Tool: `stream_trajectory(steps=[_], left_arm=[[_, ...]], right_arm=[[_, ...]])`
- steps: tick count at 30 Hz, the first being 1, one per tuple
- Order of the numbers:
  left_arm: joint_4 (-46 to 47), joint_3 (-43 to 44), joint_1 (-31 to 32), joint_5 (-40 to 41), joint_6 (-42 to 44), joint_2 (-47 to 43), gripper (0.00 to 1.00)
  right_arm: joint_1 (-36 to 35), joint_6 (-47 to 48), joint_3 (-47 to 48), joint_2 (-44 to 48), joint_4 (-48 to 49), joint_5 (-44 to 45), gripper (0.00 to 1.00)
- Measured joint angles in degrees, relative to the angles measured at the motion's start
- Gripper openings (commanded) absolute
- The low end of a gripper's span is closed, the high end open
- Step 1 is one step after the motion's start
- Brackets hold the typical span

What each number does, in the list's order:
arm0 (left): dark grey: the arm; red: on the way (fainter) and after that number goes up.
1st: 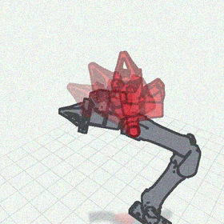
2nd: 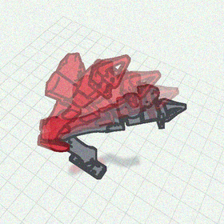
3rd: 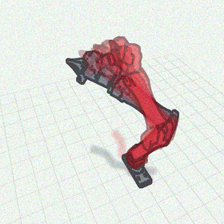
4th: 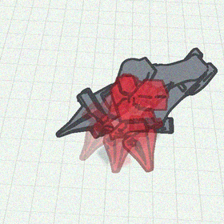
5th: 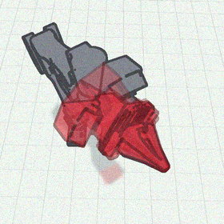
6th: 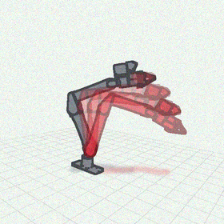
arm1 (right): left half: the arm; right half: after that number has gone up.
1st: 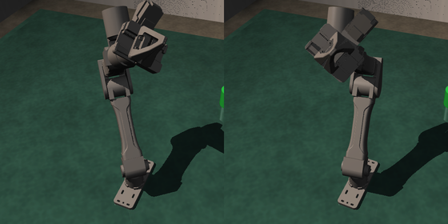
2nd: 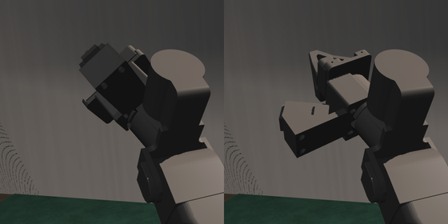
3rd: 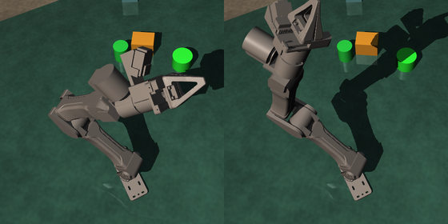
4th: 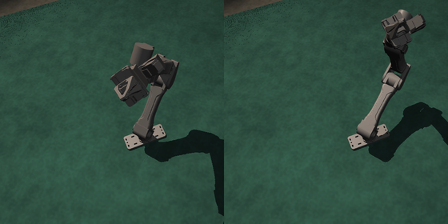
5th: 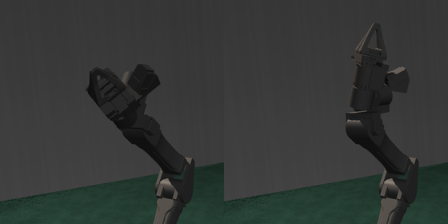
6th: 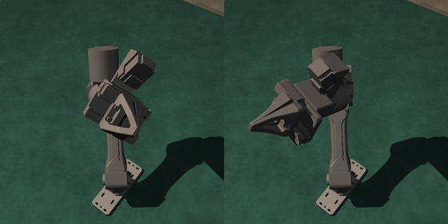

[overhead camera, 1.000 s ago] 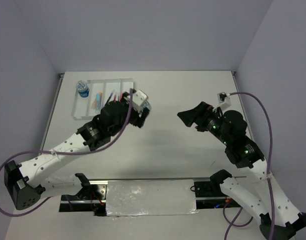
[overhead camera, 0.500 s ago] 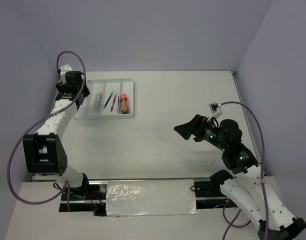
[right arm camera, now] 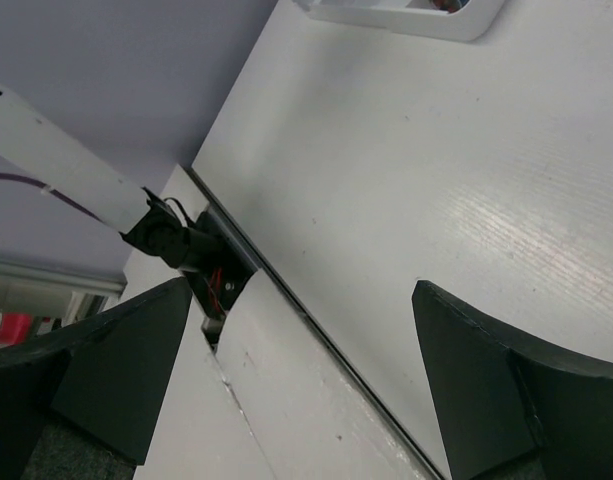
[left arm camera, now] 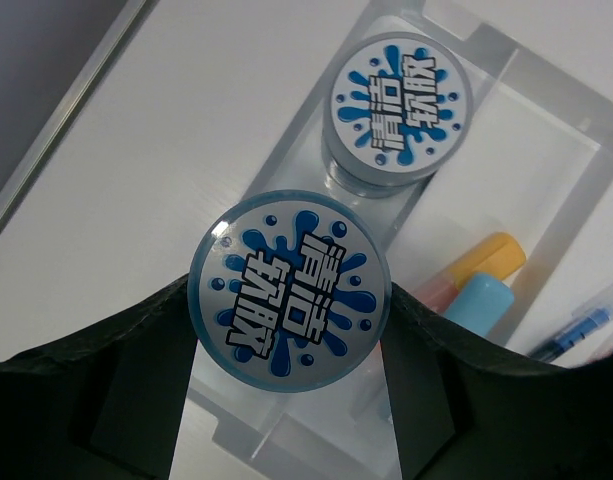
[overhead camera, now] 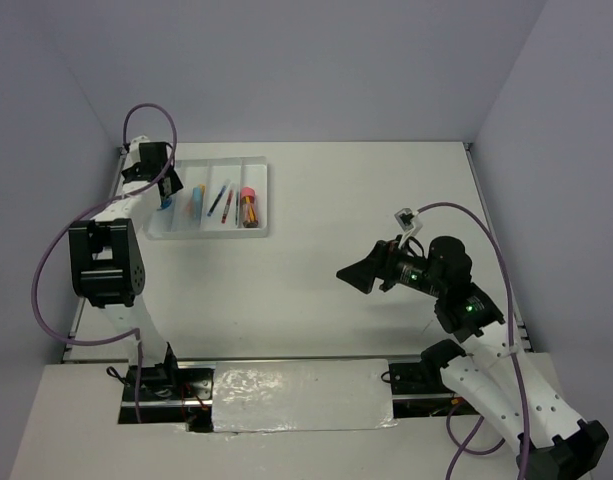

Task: Sort the stationery into containers
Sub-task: Place the stationery in the storage box.

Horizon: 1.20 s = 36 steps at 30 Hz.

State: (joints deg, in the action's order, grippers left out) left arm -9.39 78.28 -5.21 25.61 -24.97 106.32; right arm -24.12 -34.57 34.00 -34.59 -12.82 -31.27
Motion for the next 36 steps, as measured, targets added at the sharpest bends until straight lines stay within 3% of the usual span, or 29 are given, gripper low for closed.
stream_trajectory(steps=[4, 9, 18, 20, 23, 25, 28, 36], left_arm=[[1.29, -1.05, -1.44, -0.66, -0.94, 0.09, 0.01], [1.99, -1.09, -2.69, -2.21, -1.16, 0.39, 0.18], [3.91, -2.71, -3.30, -5.07, -2.45, 0.42, 0.27], [3.89, -3.06, -3.30, -5.40, -2.45, 0.42, 0.37], [3.85, -3.65, -3.34, -5.53, -2.40, 0.42, 0.64], [3.50, -3.74, -3.34, -5.57, -2.40, 0.42, 0.71], [3.43, -3.74, -3.34, -5.42, -2.40, 0.42, 0.98], [-0.76, -2.25, -3.37, -4.92, -2.69, -1.53, 0.99]], right_arm=[[0.00, 0.96, 0.00, -1.51, 0.50, -1.66, 1.00], [0.00, 1.07, -0.02, -1.81, 2.21, -3.45, 1.00], [0.00, 1.09, -0.02, -1.29, 2.51, -3.98, 1.00], [0.00, 1.11, -0.02, -1.01, 2.51, -3.98, 1.00], [0.00, 1.18, -0.02, -0.61, 2.51, -4.00, 1.00], [0.00, 1.20, -0.02, -0.46, 2.49, -4.00, 1.00], [0.00, 1.31, -0.02, -0.42, 2.45, -3.98, 1.00], [0.00, 3.19, 1.36, -1.29, 0.63, -3.28, 1.00]])
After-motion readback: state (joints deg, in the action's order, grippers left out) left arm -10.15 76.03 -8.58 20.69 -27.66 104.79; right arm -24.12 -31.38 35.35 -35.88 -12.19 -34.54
